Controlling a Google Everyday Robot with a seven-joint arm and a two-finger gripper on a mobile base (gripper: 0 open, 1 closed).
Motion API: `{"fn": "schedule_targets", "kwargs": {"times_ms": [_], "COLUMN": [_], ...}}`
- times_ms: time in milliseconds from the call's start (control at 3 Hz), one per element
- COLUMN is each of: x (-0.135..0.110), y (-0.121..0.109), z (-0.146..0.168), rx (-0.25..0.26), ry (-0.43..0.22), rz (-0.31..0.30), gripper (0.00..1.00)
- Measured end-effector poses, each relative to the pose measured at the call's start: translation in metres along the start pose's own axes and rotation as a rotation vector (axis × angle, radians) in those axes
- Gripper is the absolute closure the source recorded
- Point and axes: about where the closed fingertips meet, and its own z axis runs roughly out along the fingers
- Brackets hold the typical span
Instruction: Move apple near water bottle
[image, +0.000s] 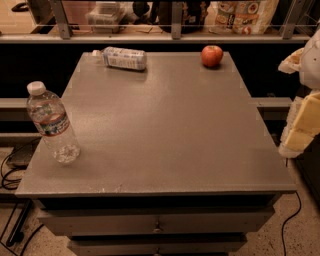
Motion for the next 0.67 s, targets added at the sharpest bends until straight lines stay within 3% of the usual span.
{"fn": "schedule_targets", "kwargs": {"times_ms": [333, 667], "x": [0.0000, 0.0001], "y": [0.0000, -0.0100], "z": [0.0000, 0.0014], "rx": [0.000, 0.031], "ry": [0.000, -0.076], "rz": [0.000, 0.031], "gripper": [0.00, 0.00]}}
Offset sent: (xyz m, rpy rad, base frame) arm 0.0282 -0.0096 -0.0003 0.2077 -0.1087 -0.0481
